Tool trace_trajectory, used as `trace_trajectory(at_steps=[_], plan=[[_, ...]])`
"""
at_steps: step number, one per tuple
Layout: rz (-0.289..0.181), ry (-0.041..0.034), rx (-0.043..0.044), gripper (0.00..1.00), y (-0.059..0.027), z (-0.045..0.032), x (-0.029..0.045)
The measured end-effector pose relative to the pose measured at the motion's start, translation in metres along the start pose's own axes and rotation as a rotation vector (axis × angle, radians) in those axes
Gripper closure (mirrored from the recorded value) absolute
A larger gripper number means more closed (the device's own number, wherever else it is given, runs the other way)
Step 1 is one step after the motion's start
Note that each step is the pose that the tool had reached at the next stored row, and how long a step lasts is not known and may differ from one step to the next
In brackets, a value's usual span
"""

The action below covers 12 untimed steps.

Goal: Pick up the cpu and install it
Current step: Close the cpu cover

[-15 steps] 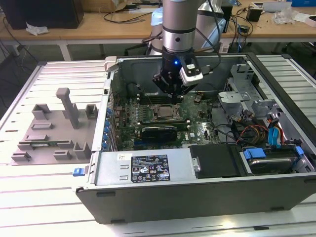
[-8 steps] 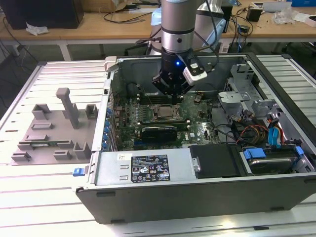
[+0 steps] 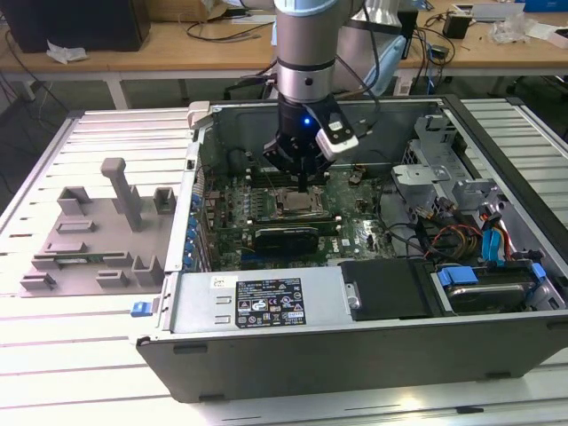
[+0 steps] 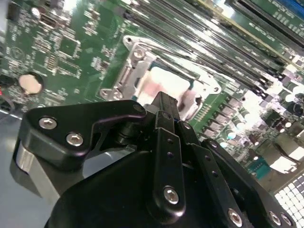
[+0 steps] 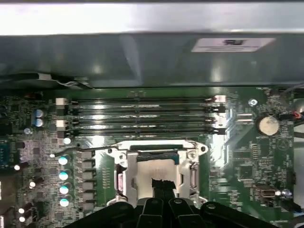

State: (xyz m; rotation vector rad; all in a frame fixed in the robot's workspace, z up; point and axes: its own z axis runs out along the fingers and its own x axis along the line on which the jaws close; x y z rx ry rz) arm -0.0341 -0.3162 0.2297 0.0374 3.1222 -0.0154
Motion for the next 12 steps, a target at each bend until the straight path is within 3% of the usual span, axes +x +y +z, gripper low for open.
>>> trace_trajectory(at_steps=[1, 3, 12], plan=[[0.000, -0.0002, -0.0008, 0.89, -0.0002, 0.0071, 0.0134], [0.000, -0.0002, -0.0017, 0.89, -0.0002, 0.0126, 0.0168], [0.000, 0.0000, -0.0083, 0.89, -0.0005, 0.0213, 0.0278]])
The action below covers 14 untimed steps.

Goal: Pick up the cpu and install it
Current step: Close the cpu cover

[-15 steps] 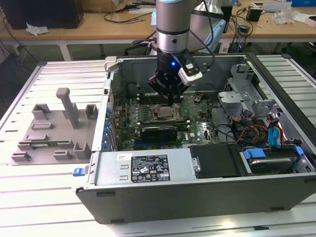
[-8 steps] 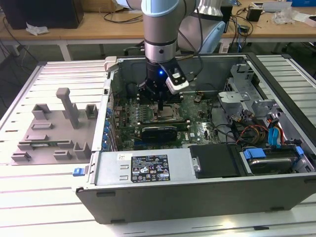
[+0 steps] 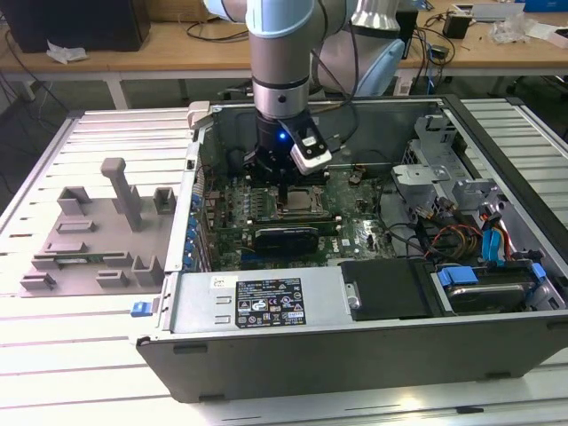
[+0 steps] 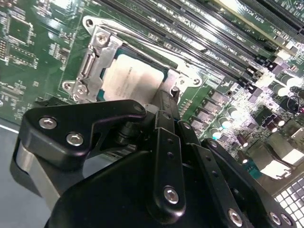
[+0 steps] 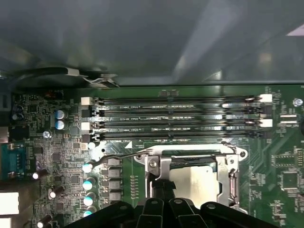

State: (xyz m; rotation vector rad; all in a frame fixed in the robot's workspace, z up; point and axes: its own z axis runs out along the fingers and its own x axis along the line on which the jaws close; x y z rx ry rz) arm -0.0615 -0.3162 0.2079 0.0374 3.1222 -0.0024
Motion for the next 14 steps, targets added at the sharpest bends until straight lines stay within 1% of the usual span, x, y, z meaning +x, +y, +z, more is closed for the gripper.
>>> trace_trajectory(at_steps=[3, 8, 11, 14], plan=[[0.000, 0.0000, -0.0015, 0.89, 0.0000, 0.0018, 0.0009], [0.000, 0.0004, -0.0011, 0.89, -0.0001, 0.0038, 0.0009], [0.000, 0.0002, -0.0014, 0.89, 0.0000, 0.0045, -0.0019], [0.000, 0.0003, -0.0014, 0.89, 0.0001, 0.0046, -0.0032]])
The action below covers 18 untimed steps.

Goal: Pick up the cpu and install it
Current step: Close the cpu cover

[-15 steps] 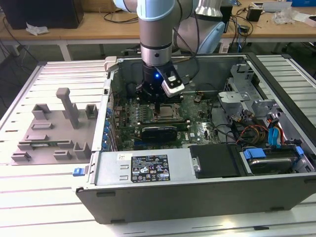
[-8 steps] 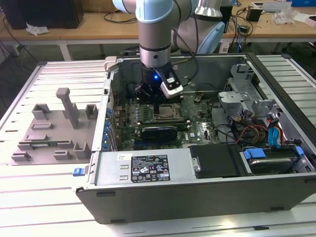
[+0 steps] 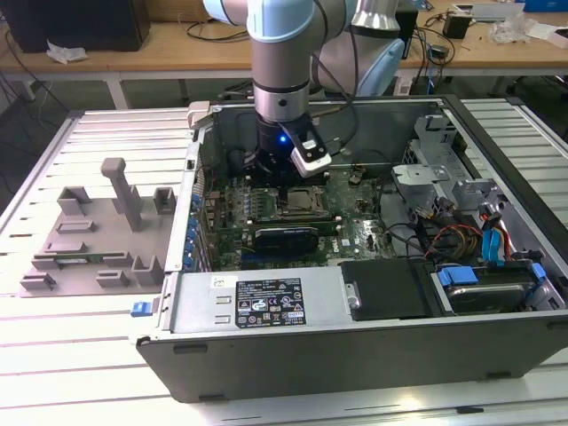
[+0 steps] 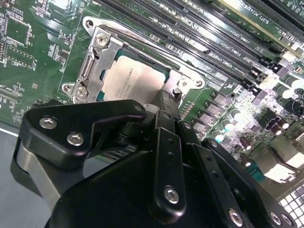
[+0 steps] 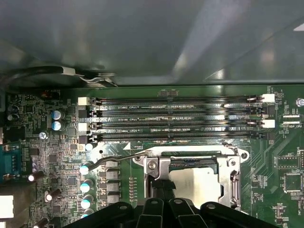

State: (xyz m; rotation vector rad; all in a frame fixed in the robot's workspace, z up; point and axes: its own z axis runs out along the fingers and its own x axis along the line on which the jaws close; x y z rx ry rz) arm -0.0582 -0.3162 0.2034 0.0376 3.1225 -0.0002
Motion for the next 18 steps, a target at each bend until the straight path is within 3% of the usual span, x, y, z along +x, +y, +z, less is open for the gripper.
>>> trace_trajectory(at_steps=[11, 15, 18], plan=[[0.000, -0.0007, -0.0002, 0.89, 0.0002, -0.0014, -0.0018], [0.000, -0.0004, 0.0038, 0.89, 0.0001, -0.0085, -0.0019], [0.000, -0.0005, 0.0056, 0.89, 0.0001, -0.0191, -0.0021]])
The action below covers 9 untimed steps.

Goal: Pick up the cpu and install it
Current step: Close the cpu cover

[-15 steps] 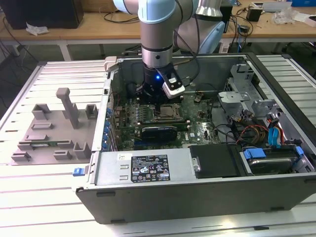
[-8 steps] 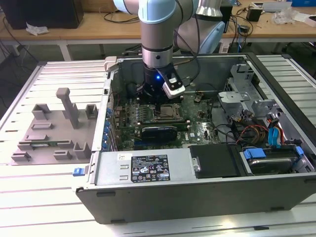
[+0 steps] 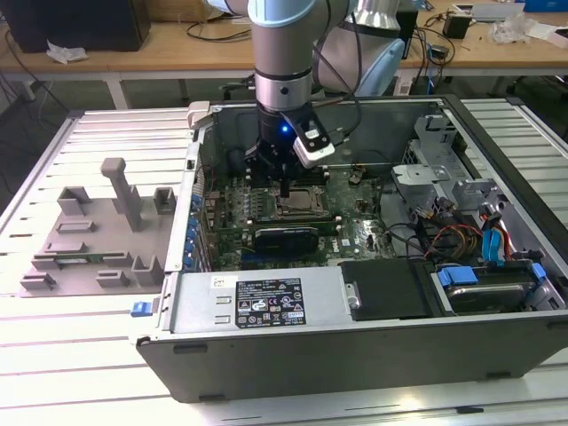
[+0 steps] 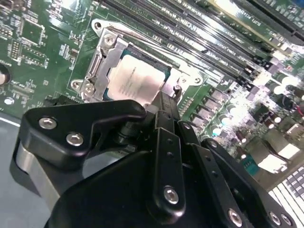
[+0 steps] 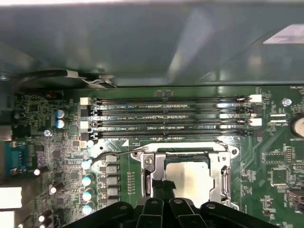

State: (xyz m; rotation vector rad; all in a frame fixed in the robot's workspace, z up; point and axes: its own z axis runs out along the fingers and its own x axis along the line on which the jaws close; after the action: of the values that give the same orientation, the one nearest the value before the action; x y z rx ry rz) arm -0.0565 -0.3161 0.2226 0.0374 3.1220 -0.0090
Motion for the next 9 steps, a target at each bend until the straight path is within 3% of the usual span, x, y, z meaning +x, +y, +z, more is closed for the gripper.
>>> trace_trajectory(at_steps=[4, 9], plan=[[0.000, 0.0000, 0.0004, 0.89, -0.0001, -0.0135, -0.0002], [0.000, -0.0001, 0.0033, 0.89, -0.0001, -0.0152, -0.0006]])
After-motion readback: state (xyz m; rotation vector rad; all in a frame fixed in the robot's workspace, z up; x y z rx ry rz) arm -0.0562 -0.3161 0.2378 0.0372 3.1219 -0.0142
